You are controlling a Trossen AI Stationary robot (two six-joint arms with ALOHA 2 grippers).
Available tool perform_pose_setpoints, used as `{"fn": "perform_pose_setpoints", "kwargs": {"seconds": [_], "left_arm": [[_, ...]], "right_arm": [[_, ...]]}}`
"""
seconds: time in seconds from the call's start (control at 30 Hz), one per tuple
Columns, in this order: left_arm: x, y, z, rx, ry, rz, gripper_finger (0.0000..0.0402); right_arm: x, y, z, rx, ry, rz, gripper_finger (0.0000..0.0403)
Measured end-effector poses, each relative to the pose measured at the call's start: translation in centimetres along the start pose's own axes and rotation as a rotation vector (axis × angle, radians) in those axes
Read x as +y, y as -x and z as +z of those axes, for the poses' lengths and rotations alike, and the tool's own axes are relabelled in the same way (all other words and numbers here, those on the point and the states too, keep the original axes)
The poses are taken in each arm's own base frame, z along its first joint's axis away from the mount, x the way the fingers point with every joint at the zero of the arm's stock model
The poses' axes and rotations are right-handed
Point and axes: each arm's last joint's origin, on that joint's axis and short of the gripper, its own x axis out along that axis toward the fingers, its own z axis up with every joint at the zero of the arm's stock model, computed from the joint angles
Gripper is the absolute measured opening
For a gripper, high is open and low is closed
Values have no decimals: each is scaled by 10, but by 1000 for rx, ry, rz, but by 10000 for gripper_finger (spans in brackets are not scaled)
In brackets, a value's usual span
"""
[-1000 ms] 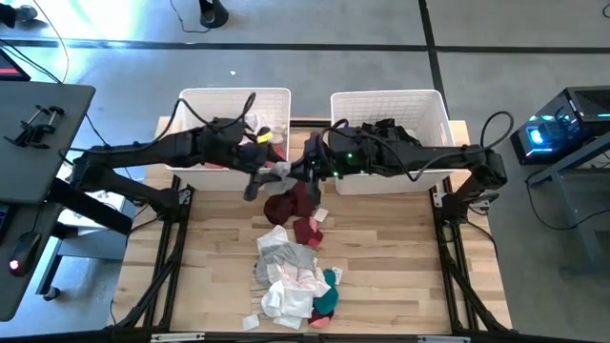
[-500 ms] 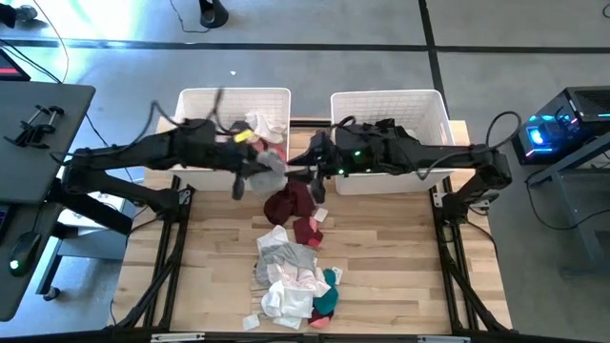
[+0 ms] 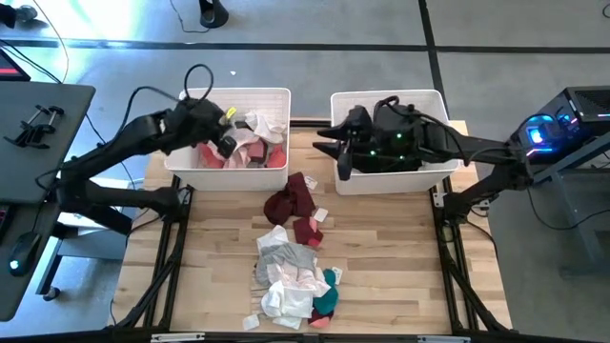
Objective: Sort clothes
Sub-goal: Put the gray sock into the left white laundry bin, then put the dark red sock into the right white laundry bin
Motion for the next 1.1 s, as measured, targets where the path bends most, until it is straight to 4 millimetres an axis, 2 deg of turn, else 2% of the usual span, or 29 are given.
{"fn": "perform_pose_setpoints", "kwargs": {"seconds": [0.13, 0.3, 0.43, 0.53, 0.73, 0.9, 1.0, 1.1], "left_arm": [[14, -32, -4, 126, 33, 67, 41], [26, -68, -7, 247, 105, -44, 114], [35, -78, -9, 291, 175, -48, 167], [40, -67, -3, 254, 208, -31, 183], [40, -19, 8, 61, 168, -57, 170], [30, 22, 2, -81, 118, -181, 154], [24, 40, -3, -134, 86, -273, 148], [20, 51, -7, -163, 75, -330, 146]], "right_arm": [[1, -3, -8, 69, -32, -13, 154], [8, -7, -23, 148, -55, -11, 154], [15, -9, -40, 214, -66, -8, 154], [21, -15, -62, 269, -117, -32, 154], [24, -26, -121, 448, -144, -17, 154], [28, -34, -159, 523, -95, 216, 154], [43, -41, -174, 536, 43, 387, 154], [58, -52, -188, 576, 147, 453, 154]]}}
